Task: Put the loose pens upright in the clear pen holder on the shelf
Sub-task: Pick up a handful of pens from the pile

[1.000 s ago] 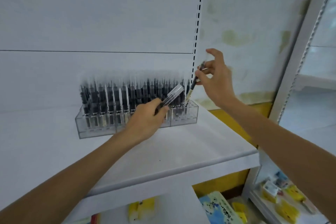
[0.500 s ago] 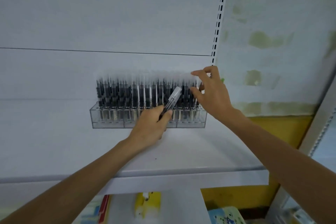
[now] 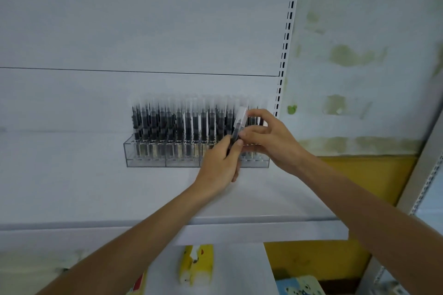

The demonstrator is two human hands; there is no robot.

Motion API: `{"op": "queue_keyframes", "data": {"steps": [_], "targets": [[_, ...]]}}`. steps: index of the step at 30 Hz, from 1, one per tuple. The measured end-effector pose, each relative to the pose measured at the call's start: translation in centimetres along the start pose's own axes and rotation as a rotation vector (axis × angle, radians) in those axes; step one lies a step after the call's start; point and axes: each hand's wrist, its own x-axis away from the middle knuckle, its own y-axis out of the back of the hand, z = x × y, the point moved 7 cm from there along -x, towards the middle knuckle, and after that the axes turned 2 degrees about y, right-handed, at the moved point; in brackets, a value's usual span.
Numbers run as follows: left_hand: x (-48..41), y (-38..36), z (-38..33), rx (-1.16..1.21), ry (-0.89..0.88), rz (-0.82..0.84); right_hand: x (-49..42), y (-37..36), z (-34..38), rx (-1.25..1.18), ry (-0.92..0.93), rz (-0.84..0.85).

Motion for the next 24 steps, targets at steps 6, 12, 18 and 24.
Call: {"op": "queue_keyframes", "data": {"steps": [6,12,18,24], "targets": [[0.2,1.5,0.3,-0.111,0.013,0.015,-0.8,1.7,3.6,-0.042,0.153,-0.182],[0.7,4.4,1.3,-0.27,0.035,-0.066,-1.1,6.1,7.9,0.586,0.475,-0.526],[1.3,5.1,2.5,-0.178,0.128,-0.09,-1.4,5.2,6.6,0.786,0.507,-0.482],[1.0,4.8,2.5,-0.185,0.101,-0.05,-1.7,4.4,1.8,0.929,0.273,-0.324]]}}
